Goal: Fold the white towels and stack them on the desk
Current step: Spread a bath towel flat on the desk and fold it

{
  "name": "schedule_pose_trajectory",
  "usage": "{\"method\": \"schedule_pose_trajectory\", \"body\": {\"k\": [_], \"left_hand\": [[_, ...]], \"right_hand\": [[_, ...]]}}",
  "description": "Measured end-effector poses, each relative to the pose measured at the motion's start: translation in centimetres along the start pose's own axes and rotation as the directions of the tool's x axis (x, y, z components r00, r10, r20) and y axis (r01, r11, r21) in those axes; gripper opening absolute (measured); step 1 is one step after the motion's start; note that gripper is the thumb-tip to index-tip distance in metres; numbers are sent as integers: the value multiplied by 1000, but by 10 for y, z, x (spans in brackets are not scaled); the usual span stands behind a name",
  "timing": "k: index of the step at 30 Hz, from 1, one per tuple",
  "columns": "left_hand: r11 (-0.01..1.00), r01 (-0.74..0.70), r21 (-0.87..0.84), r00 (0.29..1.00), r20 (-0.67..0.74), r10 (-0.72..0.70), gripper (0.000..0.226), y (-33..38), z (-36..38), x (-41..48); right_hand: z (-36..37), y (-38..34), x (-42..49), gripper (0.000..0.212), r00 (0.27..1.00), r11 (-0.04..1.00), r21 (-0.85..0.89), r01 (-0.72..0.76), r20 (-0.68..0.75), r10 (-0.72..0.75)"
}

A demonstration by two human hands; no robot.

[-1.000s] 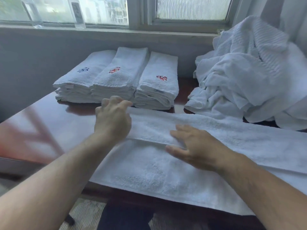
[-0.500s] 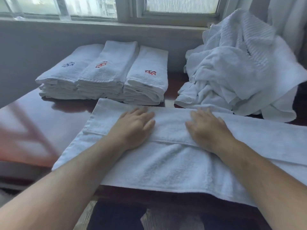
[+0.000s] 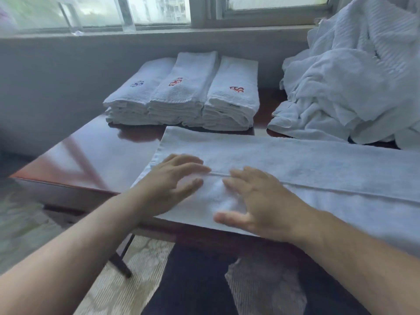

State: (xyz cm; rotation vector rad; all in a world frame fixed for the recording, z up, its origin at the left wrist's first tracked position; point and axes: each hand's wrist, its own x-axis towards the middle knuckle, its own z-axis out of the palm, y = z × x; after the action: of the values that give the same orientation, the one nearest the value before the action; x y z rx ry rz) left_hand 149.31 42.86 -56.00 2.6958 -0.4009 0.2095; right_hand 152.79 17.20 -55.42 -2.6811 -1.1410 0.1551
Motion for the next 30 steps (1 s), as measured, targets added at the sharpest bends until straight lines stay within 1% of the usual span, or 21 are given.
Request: {"method": "schedule_pose_trajectory", "body": {"k": [1,2,3,4,5,6,7,9,10,11,12,13,14,16,17,18,19,22,25,27,30], "left_hand": [[999,-35,35,997,73,33,59,-2,-1,-13],[991,-72,114,988,144,55,74,-5,0,-24],[970,-104,219,978,199,60,87,-9,1,-33],[942,-120,314,973,226,49,94,-12,2,-40],[920,-123,373,974,225,39,96,-14,2,-44],[910,-120,396,978,207,39,95,-14,2,-46],[915,-119,385,983,177,53,90,-12,1,-47],[950,-107,295,993,85,86,69,-8,-5,-48],[963,-102,251,995,27,98,57,-6,-9,-47],[968,-101,231,993,-30,111,48,-5,-13,-45],[968,-89,234,991,-76,110,38,-4,-17,-42],[968,-59,245,990,-112,88,31,-3,-22,-37],[967,-13,255,988,-143,51,25,-2,-26,-31],[960,88,267,977,-210,-31,17,0,-37,-13],[953,126,274,971,-231,-62,13,1,-43,-3],[947,152,284,967,-239,-84,12,1,-48,8],[939,176,297,966,-234,-108,14,0,-54,21],[900,270,342,962,-122,-243,26,-10,-66,60],[858,305,413,944,-10,-330,36,-26,-64,93],[842,313,440,931,35,-364,34,-35,-59,108],[796,337,503,895,91,-436,30,-41,-48,118]], "right_hand": [[9,-8,-4,111,998,992,-127,13,61,-5],[17,-12,-7,113,996,970,-241,23,85,-2],[22,-15,-9,108,997,947,-322,26,73,-2],[24,-16,-11,99,999,930,-367,25,46,-8],[23,-17,-13,89,1000,922,-385,30,14,-26],[20,-17,-15,80,998,922,-385,47,-17,-58],[17,-17,-17,71,994,925,-371,74,-43,-97],[11,-18,-22,54,979,937,-327,126,-109,-170],[9,-17,-26,49,975,941,-315,121,-142,-173],[5,-17,-30,40,974,947,-311,84,-177,-145],[0,-15,-33,26,974,949,-313,23,-209,-92],[-9,-12,-35,14,976,944,-326,-58,-216,-15],[-18,-8,-35,11,978,929,-341,-143,-193,80],[-39,6,-35,8,962,881,-387,-272,-142,234],[-48,15,-34,6,950,862,-398,-312,-142,278],[-57,23,-31,4,938,850,-398,-345,-172,300],[-64,32,-27,8,928,839,-400,-368,-217,304],[-80,54,-12,24,902,834,-364,-414,-285,323],[-85,79,4,37,891,851,-290,-437,-267,366],[-79,95,14,39,891,882,-190,-431,-247,382],[-66,113,27,35,881,903,-67,-424,-262,394]]}}
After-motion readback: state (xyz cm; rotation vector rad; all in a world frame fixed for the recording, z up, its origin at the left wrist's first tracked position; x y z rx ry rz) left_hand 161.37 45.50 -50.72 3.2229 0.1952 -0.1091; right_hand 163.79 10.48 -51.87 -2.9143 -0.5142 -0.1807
